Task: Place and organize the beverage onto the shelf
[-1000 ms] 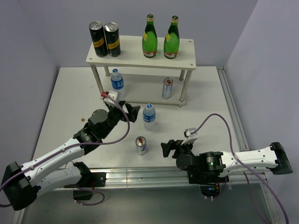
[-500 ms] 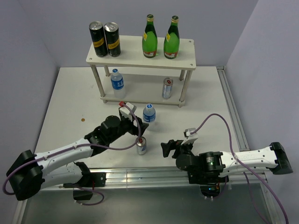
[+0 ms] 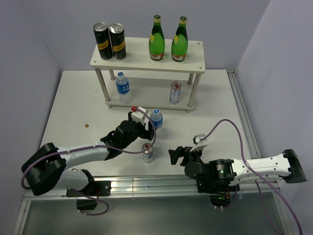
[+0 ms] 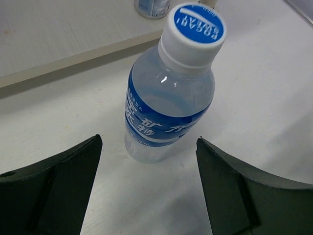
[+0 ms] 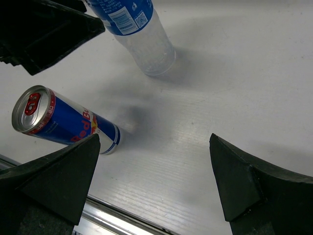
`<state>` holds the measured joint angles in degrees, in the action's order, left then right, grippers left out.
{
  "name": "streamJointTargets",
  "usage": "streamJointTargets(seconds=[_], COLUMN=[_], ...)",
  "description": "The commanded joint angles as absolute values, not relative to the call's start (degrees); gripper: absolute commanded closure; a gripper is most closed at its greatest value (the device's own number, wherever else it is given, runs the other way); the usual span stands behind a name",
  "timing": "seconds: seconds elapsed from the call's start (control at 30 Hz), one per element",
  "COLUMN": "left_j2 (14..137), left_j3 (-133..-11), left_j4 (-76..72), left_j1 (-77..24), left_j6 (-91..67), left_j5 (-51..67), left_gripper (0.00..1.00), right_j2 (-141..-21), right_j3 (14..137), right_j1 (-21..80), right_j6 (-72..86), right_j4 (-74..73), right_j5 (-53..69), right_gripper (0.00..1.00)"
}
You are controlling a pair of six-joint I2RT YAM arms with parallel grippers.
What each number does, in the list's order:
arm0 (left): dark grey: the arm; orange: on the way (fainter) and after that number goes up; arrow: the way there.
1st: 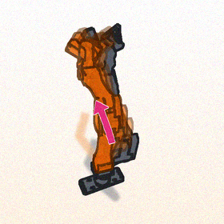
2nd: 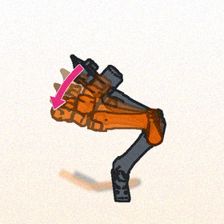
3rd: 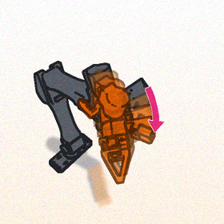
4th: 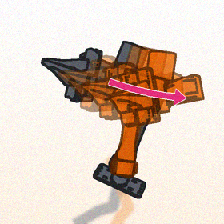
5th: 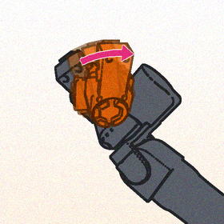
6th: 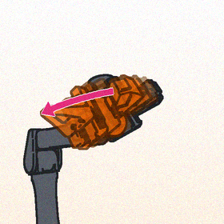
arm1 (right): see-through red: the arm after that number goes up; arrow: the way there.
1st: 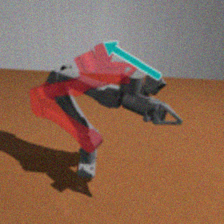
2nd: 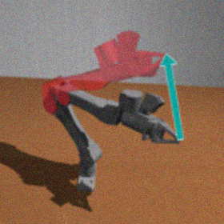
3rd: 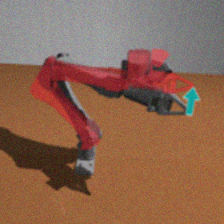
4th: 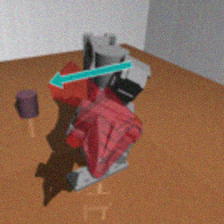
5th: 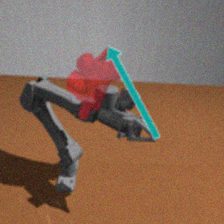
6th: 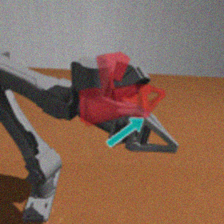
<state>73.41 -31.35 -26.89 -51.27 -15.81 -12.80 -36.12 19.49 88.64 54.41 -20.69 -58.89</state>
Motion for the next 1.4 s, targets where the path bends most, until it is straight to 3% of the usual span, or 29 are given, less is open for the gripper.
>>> streamJointTargets(seconds=[0.0,0.5,0.67,0.73,0.77,0.8,1.37], left_j2=[76.46,87.18,90.61,91.57,92.02,92.37,81.92], left_j3=[-34.71,-40.86,-41.92,-42.27,-43.32,-43.85,-48.77], left_j4=[-31.81,-35.68,-37.43,-37.44,-36.4,-35.69,-25.93], left_j1=[-51.59,-51.59,-51.59,-51.59,-51.59,-51.59,-47.64], left_j6=[-14.41,-13.71,-14.32,-14.59,-14.68,-15.03,-12.48], left_j5=[-13.19,-13.71,-15.29,-15.64,-15.99,-16.52,-32.34], left_gripper=[0.16,0.23,0.35,0.56,0.72,0.98,1.0], right_j2=[-35.68,-35.16,-34.89,-34.81,-34.89,-34.89,-34.8], right_j3=[21.09,20.92,20.74,20.74,20.74,20.74,20.66], right_j1=[89.12,89.21,89.12,89.21,89.12,89.12,89.12], right_j6=[55.46,55.37,55.11,55.11,55.02,55.11,54.49], right_j4=[-20.48,-20.3,-20.13,-20.13,-20.13,-20.04,-19.6], right_j5=[-61.35,-61.26,-61.08,-61.17,-61.08,-61.08,-60.91], right_gripper=[0.0,0.0,0.0,0.0,0.0,0.0,0.0])
